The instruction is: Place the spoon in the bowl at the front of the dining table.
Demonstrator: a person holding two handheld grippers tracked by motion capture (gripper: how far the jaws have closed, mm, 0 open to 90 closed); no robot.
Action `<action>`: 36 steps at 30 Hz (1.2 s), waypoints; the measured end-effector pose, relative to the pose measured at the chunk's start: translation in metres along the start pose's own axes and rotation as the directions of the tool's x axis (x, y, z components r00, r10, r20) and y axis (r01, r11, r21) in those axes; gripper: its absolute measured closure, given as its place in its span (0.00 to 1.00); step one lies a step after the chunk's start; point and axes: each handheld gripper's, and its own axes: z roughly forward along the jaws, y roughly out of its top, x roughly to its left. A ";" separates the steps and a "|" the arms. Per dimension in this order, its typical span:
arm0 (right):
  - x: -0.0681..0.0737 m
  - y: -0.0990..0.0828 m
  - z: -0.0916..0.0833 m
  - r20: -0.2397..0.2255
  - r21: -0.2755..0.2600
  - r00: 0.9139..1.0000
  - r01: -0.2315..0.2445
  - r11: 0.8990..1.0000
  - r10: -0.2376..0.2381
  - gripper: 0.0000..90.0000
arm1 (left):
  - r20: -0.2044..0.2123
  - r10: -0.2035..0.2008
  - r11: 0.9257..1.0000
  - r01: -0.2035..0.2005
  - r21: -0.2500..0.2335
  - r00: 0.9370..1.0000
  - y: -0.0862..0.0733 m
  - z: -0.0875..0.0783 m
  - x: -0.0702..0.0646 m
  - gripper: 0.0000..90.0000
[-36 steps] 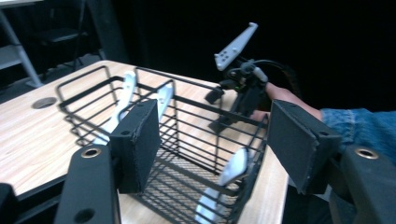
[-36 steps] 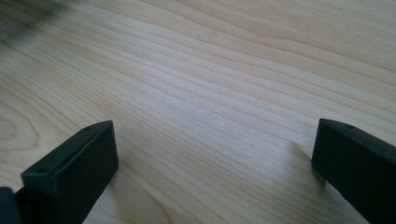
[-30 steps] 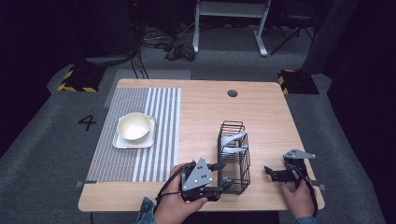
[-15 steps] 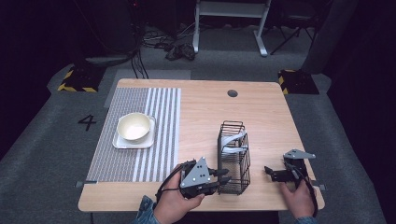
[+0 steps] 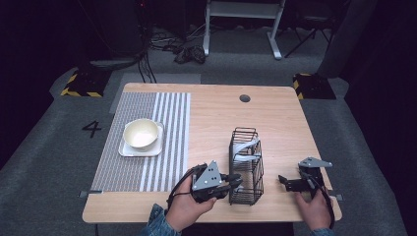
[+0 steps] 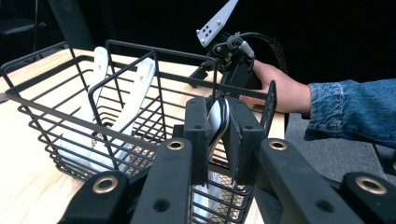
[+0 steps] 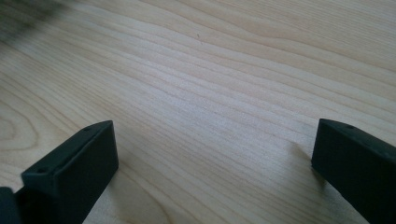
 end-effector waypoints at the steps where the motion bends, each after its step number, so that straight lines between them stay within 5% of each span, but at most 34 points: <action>1: 0.000 0.000 0.000 0.000 0.000 1.000 0.000 1.000 0.000 0.00 | 0.001 -0.003 1.000 0.003 -0.002 1.000 0.000 0.000 0.000 0.89; 8: 0.000 0.000 0.000 0.000 0.000 1.000 0.000 1.000 0.000 0.00 | -0.001 -0.019 1.000 0.019 -0.006 1.000 -0.002 0.002 0.003 0.90; 19: 0.000 0.000 0.000 0.001 0.000 1.000 0.000 1.000 0.000 0.00 | -0.070 0.002 1.000 -0.002 0.000 0.998 0.001 0.005 0.008 0.94; 36: 0.000 0.000 0.000 0.001 0.000 1.000 0.000 1.000 0.000 0.00 | -0.057 0.020 0.999 -0.023 -0.048 0.998 0.025 0.001 0.007 0.94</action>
